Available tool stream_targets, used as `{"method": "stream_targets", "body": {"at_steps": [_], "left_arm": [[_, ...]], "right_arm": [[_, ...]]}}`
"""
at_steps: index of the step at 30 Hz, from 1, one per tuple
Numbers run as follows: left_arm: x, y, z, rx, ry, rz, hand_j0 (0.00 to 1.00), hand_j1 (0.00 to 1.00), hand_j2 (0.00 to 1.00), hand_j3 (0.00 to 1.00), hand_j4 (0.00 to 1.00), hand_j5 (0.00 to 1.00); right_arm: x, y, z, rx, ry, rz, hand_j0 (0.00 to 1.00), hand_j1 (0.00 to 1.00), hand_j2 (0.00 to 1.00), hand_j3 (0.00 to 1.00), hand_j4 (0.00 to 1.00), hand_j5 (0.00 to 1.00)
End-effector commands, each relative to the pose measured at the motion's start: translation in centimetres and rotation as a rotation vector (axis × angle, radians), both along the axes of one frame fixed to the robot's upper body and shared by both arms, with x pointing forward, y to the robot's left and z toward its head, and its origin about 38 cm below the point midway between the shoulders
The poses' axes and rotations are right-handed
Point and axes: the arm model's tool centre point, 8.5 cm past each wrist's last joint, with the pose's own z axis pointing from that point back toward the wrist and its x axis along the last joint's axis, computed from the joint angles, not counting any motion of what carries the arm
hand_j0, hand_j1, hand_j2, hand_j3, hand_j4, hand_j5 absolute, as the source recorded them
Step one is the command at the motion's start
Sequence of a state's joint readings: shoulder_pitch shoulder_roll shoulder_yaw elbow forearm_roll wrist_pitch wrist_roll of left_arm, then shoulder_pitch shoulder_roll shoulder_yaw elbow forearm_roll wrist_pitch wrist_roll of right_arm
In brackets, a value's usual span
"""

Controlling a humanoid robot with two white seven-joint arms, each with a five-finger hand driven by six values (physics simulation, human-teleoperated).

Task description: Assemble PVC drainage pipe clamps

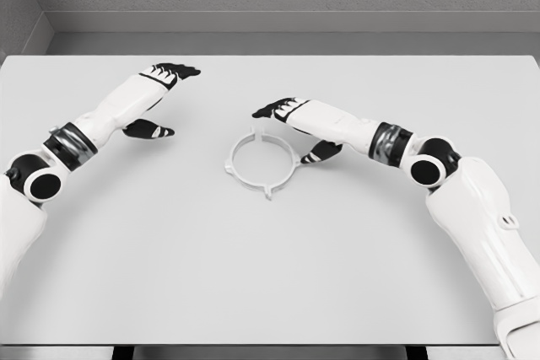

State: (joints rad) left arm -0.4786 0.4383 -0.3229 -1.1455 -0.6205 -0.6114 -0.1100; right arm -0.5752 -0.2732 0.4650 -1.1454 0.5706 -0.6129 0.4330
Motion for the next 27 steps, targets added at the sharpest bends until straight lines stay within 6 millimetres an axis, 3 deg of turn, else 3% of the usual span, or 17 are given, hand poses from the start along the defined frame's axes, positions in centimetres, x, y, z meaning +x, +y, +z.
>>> {"method": "stream_targets", "body": {"at_steps": [1,21,27], "left_arm": [[0.01,0.05,0.08,-0.007,-0.001,0.002,1.0,1.0,1.0,1.0,1.0,1.0],[-0.01,0.02,0.2,-0.006,-0.003,-0.001,1.0,1.0,1.0,1.0,1.0,1.0],[-0.01,-0.01,0.24,-0.006,-0.005,-0.002,1.0,1.0,1.0,1.0,1.0,1.0]], "right_arm": [[0.01,0.07,0.07,0.009,0.002,-0.001,1.0,1.0,1.0,1.0,1.0,1.0],[-0.26,0.07,0.12,0.007,0.001,0.01,1.0,1.0,1.0,1.0,1.0,1.0],[-0.62,0.23,0.97,0.009,-0.026,0.027,1.0,1.0,1.0,1.0,1.0,1.0]]}}
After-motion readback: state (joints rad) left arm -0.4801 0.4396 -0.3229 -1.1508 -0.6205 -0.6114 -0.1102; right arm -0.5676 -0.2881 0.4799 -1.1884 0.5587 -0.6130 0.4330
